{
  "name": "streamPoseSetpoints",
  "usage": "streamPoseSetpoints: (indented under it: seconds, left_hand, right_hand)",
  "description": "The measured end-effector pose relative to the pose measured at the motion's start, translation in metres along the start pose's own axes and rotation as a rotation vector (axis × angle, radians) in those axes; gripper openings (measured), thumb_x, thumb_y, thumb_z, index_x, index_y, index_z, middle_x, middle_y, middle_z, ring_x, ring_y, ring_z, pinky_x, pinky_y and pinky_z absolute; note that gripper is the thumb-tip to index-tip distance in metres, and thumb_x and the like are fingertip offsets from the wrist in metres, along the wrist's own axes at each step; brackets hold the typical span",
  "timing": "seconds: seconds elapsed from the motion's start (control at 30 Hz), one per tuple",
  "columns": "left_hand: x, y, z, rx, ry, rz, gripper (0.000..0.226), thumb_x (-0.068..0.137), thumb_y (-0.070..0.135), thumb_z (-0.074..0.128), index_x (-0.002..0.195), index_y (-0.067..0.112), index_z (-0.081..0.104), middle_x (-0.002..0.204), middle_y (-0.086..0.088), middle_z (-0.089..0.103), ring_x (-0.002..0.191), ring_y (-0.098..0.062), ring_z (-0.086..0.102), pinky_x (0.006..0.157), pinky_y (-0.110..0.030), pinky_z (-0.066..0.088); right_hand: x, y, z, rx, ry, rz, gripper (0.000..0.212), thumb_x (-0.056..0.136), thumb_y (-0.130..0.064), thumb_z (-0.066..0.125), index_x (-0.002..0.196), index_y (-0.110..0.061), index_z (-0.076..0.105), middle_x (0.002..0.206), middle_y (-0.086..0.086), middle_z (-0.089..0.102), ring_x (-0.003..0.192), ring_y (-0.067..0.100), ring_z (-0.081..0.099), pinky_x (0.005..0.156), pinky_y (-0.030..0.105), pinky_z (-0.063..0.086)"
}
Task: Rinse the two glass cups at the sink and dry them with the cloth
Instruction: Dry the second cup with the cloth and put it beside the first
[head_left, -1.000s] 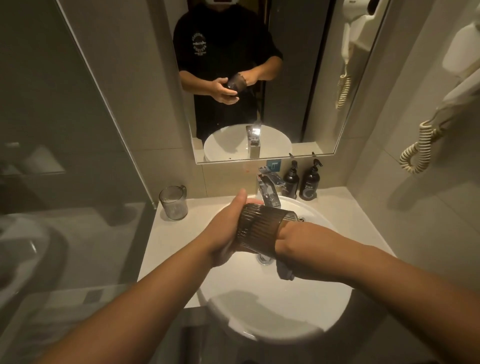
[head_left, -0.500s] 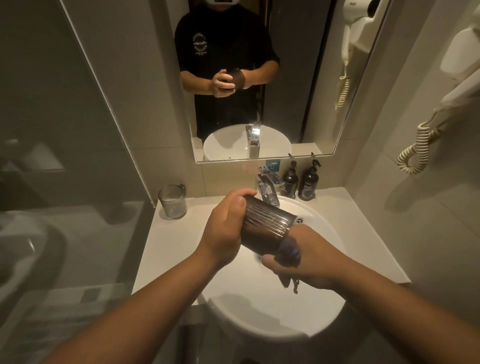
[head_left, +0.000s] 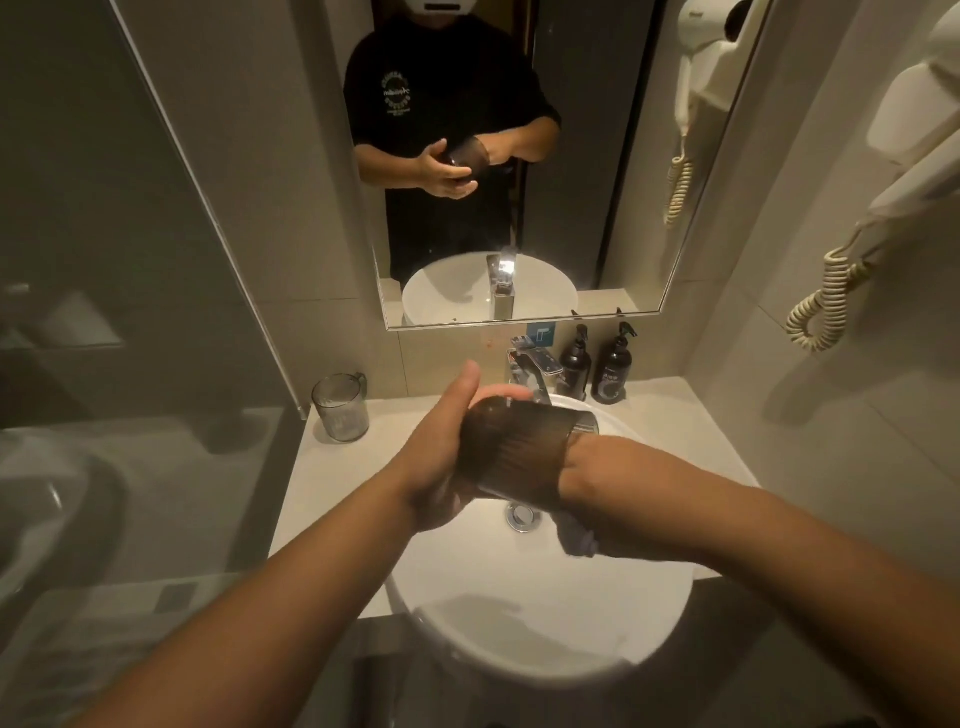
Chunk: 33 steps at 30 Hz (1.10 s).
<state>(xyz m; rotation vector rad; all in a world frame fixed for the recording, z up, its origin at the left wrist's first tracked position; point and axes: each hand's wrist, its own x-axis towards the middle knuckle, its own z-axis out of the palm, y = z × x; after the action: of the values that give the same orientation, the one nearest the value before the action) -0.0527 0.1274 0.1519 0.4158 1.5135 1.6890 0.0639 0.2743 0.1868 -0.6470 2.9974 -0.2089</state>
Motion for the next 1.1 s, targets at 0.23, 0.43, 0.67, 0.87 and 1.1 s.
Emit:
streamPoseSetpoints:
  seconds: [0.23, 0.43, 0.67, 0.87, 1.1]
  left_hand:
    - [0.007, -0.008, -0.002, 0.104, -0.032, 0.102, 0.038, 0.093, 0.056, 0.052, 0.092, 0.022, 0.069, 0.088, -0.003, 0.065, 0.080, -0.016, 0.061, 0.063, -0.028, 0.050]
    - [0.011, -0.023, -0.006, 0.259, 0.110, 0.345, 0.032, 0.089, 0.052, 0.043, 0.091, 0.036, 0.071, 0.100, 0.002, 0.067, 0.104, -0.028, 0.061, 0.095, -0.054, 0.050]
    - [0.010, -0.024, -0.013, 0.463, 0.110, 0.474, 0.038, 0.085, 0.060, 0.035, 0.101, 0.040, 0.062, 0.106, 0.005, 0.066, 0.103, -0.022, 0.063, 0.092, -0.050, 0.054]
    - [0.019, -0.036, -0.023, 0.484, 0.049, 0.564, 0.032, 0.084, 0.052, 0.045, 0.106, 0.037, 0.063, 0.106, 0.013, 0.066, 0.102, -0.017, 0.063, 0.087, -0.039, 0.054]
    - [0.034, -0.036, -0.037, -0.536, 0.347, -0.041, 0.058, 0.098, 0.062, 0.039, 0.113, 0.013, 0.068, 0.104, -0.015, 0.077, 0.096, -0.034, 0.068, 0.075, -0.043, 0.058]
  right_hand:
    - [0.002, 0.002, 0.010, -0.014, -0.064, 0.006, 0.013, 0.069, -0.013, 0.058, 0.070, -0.011, 0.071, 0.070, 0.005, 0.058, 0.062, 0.018, 0.048, 0.050, 0.017, 0.023]
    - [0.004, -0.006, 0.031, 0.424, 0.148, 0.195, 0.011, 0.081, -0.020, 0.048, 0.078, -0.013, 0.056, 0.066, -0.001, 0.052, 0.059, 0.022, 0.048, 0.050, 0.027, 0.043]
    - [0.001, -0.015, 0.035, 1.493, 0.260, 0.472, 0.036, 0.074, -0.011, 0.067, 0.110, -0.007, 0.063, 0.071, 0.004, 0.065, 0.052, 0.014, 0.059, 0.050, 0.025, 0.048]
    - [0.003, -0.011, 0.049, 2.431, 0.441, 0.443, 0.061, 0.068, -0.004, 0.076, 0.126, 0.003, 0.057, 0.123, 0.028, 0.060, 0.111, 0.040, 0.061, 0.103, 0.047, 0.045]
    - [-0.032, 0.018, 0.023, 2.099, 1.033, 0.300, 0.048, 0.083, -0.010, 0.055, 0.129, 0.005, 0.055, 0.127, 0.023, 0.061, 0.117, 0.034, 0.060, 0.098, 0.037, 0.049]
